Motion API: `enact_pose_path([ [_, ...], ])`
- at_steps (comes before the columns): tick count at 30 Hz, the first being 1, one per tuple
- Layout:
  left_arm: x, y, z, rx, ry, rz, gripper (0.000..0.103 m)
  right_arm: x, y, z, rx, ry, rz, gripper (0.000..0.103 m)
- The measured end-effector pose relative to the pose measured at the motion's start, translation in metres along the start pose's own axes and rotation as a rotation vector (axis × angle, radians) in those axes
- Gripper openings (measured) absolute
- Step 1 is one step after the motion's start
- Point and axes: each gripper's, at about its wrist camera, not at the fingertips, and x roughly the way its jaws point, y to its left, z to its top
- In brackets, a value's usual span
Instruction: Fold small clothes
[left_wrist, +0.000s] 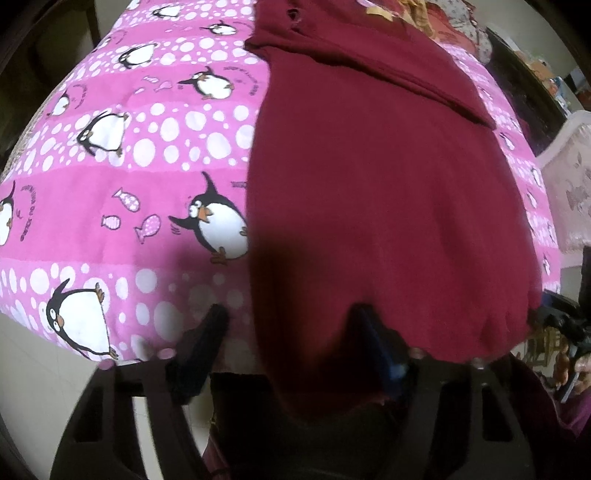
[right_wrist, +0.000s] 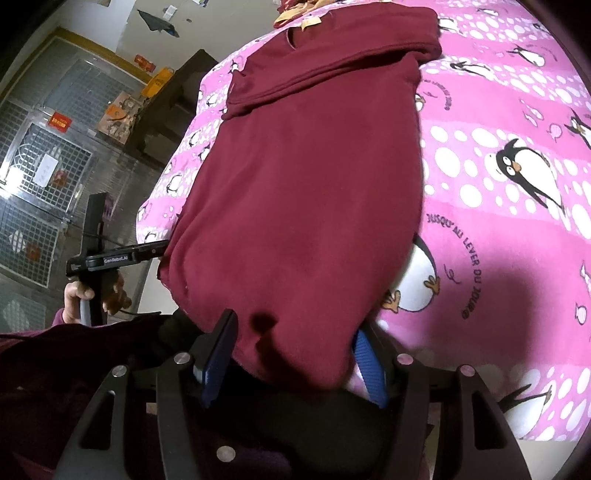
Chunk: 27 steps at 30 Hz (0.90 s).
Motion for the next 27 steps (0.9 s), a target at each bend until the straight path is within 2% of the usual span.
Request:
enact_pose_path([
  [1,-0.001,-0.001,0.0,0.003,0.001,-0.006,0.062,-0.001,0.001,0.001,-0.002,-0.006,0.018,0.043],
  [2,-0.001,-0.001,0.001,0.005,0.004,-0.015,0.06,-0.003,0.002,0.003,-0.004,-0.01,0.047,0.04],
  [3,0.0,-0.001,0.001,0.004,0.007,-0.025,0.058,-0.005,0.003,0.005,-0.013,-0.015,0.072,0.039],
  [9,0.008,0.0,0.003,-0.025,0.022,-0.033,0.061,0.015,-0.006,0.004,0.016,0.04,0.042,0.04],
  [12,0.01,-0.002,0.006,-0.006,0.029,-0.031,0.06,0.017,-0.006,0.004,0.014,0.029,0.053,0.041],
  [14,0.008,-0.004,0.01,0.004,0.036,-0.043,0.049,0.014,-0.006,0.01,0.035,0.004,0.078,0.039],
  [16,0.004,-0.007,0.017,0.004,0.036,-0.072,0.011,0.006,-0.008,0.016,0.042,-0.026,0.098,0.021],
  [19,-0.009,-0.004,0.034,-0.027,-0.005,-0.119,0.008,-0.008,-0.009,0.034,0.051,-0.089,0.13,0.019],
  [22,-0.028,-0.002,0.06,-0.045,-0.083,-0.153,0.008,-0.025,-0.007,0.064,0.043,-0.172,0.152,0.016],
  [24,-0.038,-0.002,0.078,-0.042,-0.134,-0.157,0.007,-0.032,-0.006,0.085,0.041,-0.215,0.17,0.015],
  [27,-0.051,0.0,0.111,-0.036,-0.213,-0.14,0.007,-0.038,-0.006,0.122,0.014,-0.283,0.139,0.015],
])
